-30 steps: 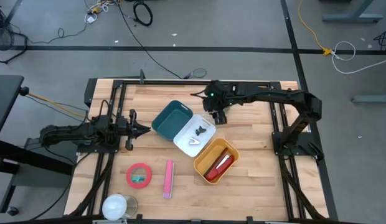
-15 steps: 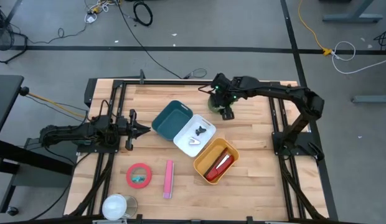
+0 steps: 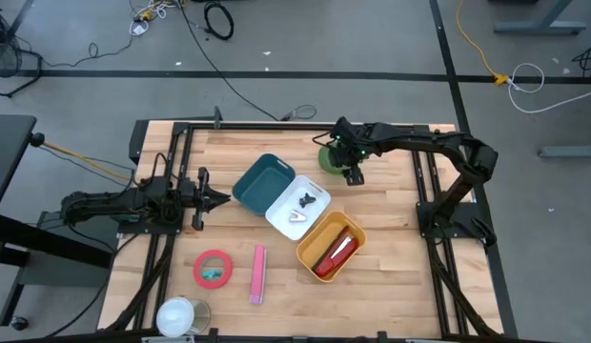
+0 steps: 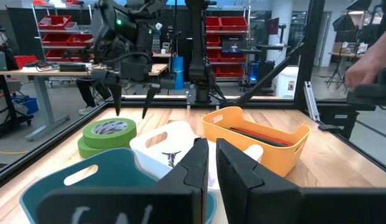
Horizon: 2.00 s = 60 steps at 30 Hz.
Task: Pick and place Stapler, Stapler remover, tape
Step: Put the green tape into the blue bin
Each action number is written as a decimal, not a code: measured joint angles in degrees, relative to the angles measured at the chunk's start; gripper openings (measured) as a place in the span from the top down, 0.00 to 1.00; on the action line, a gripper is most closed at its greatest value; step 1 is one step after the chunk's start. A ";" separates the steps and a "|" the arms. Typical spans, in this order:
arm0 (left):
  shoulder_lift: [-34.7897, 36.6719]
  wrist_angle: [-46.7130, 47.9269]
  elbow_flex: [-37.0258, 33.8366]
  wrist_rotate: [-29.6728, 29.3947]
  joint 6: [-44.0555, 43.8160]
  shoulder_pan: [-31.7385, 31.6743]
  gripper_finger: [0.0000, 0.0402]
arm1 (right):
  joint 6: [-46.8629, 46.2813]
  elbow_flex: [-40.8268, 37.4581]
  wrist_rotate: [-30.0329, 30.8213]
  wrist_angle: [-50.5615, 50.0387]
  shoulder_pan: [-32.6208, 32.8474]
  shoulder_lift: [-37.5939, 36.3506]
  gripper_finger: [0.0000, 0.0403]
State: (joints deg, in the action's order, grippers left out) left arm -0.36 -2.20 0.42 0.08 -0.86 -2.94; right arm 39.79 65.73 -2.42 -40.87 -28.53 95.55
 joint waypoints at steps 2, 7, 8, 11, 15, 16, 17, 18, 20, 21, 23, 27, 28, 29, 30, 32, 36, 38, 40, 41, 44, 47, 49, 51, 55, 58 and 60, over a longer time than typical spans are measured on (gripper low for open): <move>0.00 0.00 0.00 0.00 0.01 0.01 0.91 | 0.02 -0.78 -0.02 1.38 -0.24 0.00 0.32; 0.00 0.00 0.00 0.00 0.01 0.00 0.91 | 0.09 -1.54 -0.03 2.62 -0.57 0.00 0.32; 0.00 0.00 0.00 0.00 0.01 0.01 0.91 | 0.08 -1.54 -0.03 2.87 -0.62 0.00 0.32; 0.00 0.00 0.00 -0.01 0.02 0.01 0.91 | 0.07 -1.54 -0.03 3.55 -0.69 0.00 0.32; 0.00 0.00 -0.01 0.00 0.02 0.00 0.91 | 0.07 -1.53 -0.04 3.85 -0.70 0.00 0.32; 0.00 0.00 0.00 0.00 0.00 0.02 0.91 | 0.06 -1.54 -0.03 3.83 -0.70 0.00 0.32; 0.00 0.00 -0.01 0.00 0.02 0.02 0.91 | 0.04 -1.54 -0.03 3.81 -0.70 0.00 0.32; 0.00 0.00 -0.01 0.00 0.02 0.01 0.91 | 0.04 -1.54 -0.03 3.71 -0.70 0.02 0.32; 0.00 0.00 0.00 0.00 0.01 0.01 0.91 | -0.07 -1.52 -0.03 3.70 -0.70 0.46 0.32; 0.00 0.00 0.01 0.00 0.00 0.01 0.91 | -0.20 -1.52 -0.06 3.58 -0.70 0.86 0.32; 0.00 0.00 0.00 0.00 0.00 0.01 0.91 | -0.26 -1.52 0.01 3.24 -0.70 1.87 0.32; 0.00 0.00 -0.01 0.00 0.00 0.01 0.91 | -0.28 -1.52 0.01 3.54 -0.70 3.76 0.32; 0.00 0.00 0.01 0.00 0.00 0.00 0.91 | -0.28 -1.52 0.01 3.63 -0.70 4.18 0.32; 0.00 0.00 -0.01 0.00 0.00 0.02 0.91 | -0.26 -1.52 0.01 3.70 -0.70 4.59 0.32; 0.00 0.00 -0.01 0.00 0.02 0.01 0.91 | -0.26 -1.52 0.01 3.89 -0.70 4.99 0.32; 0.00 0.00 0.00 0.00 0.01 0.00 0.91 | -0.26 -1.52 0.01 4.02 -0.70 5.72 0.32; 0.00 0.00 -0.01 0.00 0.02 0.00 0.91 | -0.27 -1.52 0.01 4.01 -0.70 6.77 0.32; 0.00 0.00 -0.01 0.00 0.00 0.00 0.91 | -0.26 -1.52 0.01 4.03 -0.70 6.88 0.32; 0.00 0.00 0.00 0.00 0.02 0.01 0.91 | -0.27 -1.52 0.01 4.23 -0.70 6.88 0.32; 0.00 0.00 -0.01 0.00 0.02 0.02 0.91 | -0.26 -1.52 0.01 4.21 -0.70 6.88 0.32; 0.00 0.00 0.00 0.00 0.02 0.00 0.91 | -0.35 -1.52 0.01 4.16 -0.70 6.88 0.34; 0.00 0.00 0.00 0.00 0.01 0.00 0.91 | -1.00 -1.52 0.03 4.18 -0.70 6.88 0.39; 0.00 0.00 0.01 0.00 0.00 0.00 0.91 | -1.47 -1.52 0.03 4.18 -0.70 6.88 0.42; 0.00 0.00 0.00 0.00 0.01 0.01 0.91 | -1.60 -1.52 0.03 4.18 -0.70 6.88 0.46; 0.00 0.00 0.01 0.00 0.02 0.00 0.91 | -1.79 -1.52 0.46 4.17 -0.70 6.88 0.54; 0.00 0.00 0.01 0.00 0.00 0.00 0.91 | -1.79 -1.52 0.47 4.18 -0.70 6.88 0.58; 0.00 0.00 -0.01 0.00 0.00 0.01 0.91 | -1.79 -1.52 0.47 4.16 -0.68 6.88 0.61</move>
State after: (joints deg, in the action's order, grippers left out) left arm -0.36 -2.20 0.41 0.08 -0.86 -2.93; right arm 38.00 64.20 -1.96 -36.71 -29.21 102.43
